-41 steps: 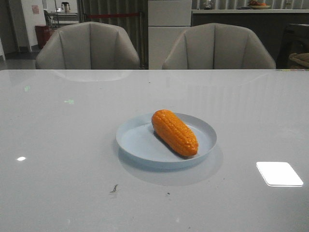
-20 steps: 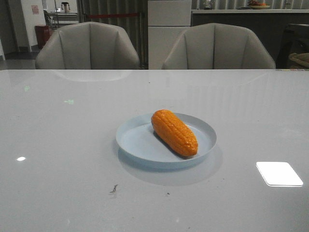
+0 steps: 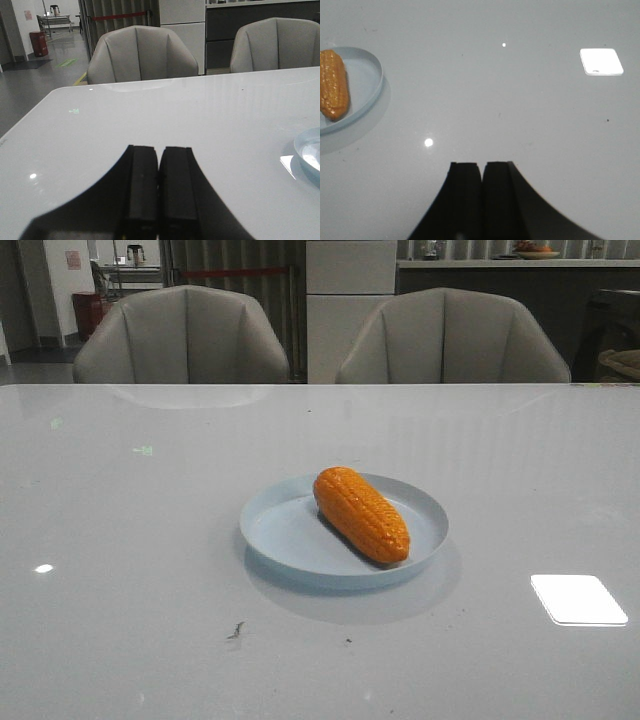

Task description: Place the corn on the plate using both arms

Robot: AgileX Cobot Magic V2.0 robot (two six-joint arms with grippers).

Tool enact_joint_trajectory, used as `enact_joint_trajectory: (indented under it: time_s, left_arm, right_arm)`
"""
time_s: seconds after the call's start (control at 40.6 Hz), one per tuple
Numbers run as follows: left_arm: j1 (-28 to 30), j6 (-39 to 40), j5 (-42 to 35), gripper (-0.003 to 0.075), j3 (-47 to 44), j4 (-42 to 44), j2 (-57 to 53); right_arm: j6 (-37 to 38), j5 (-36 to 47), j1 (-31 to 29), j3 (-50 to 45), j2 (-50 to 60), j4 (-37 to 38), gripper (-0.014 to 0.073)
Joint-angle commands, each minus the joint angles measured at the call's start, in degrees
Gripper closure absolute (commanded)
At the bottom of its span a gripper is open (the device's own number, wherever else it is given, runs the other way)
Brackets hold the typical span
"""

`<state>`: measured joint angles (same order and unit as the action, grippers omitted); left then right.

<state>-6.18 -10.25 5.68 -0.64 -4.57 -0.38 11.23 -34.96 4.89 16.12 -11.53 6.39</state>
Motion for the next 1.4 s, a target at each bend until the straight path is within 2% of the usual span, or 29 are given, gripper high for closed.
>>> enact_joint_trajectory:
  time_s: [0.0,0.148,0.295,0.468,0.615,0.861,1.058,1.28,1.378]
  left_arm:
    - [0.09,0.14,-5.68,0.0626,-2.19,-0.59,-0.13]
    - [0.09,0.14,-5.68,0.0626,-2.19,-0.59,-0.13]
    - [0.09,0.14,-5.68,0.0626,-2.19,-0.59,-0.13]
    - [0.09,0.14,-5.68,0.0626,-2.19,-0.59,-0.13]
    - [0.09,0.14,-5.68,0.0626,-2.19,-0.59,-0.13]
    - [0.09,0.14,-5.68,0.0626,-2.19,-0.59,-0.13]
    - [0.09,0.14,-5.68,0.0626,-2.19,-0.59,-0.13]
    - [0.09,0.14,-5.68,0.0626,-2.19,-0.59,-0.13]
    - [0.09,0.14,-5.68,0.0626,-2.19,-0.59,-0.13]
  right_arm:
    - [-0.24,6.37,-0.41,-0.22,3.57,0.51,0.0536]
    - [-0.24,7.34,-0.41,-4.66,8.62,0.51,0.0536]
    - [-0.24,15.83,-0.41,-9.61,13.72,0.51,0.0536]
    - [-0.24,19.81,-0.36,-16.52,13.58,0.37,0.0536]
    - [-0.24,21.93,-0.3,-16.49,13.58,-0.49,0.0536]
    - [-0.24,31.73,-0.3,-16.49,13.58,-0.49,0.0536]
    - [-0.24,32.85,-0.3,-16.49,13.53,-0.72,0.0536]
    - [-0.62,32.58,-0.3,-16.49,13.53,-9.63,0.0536]
    - [-4.54,32.3,-0.3,-16.49,13.53,-10.43,0.0536]
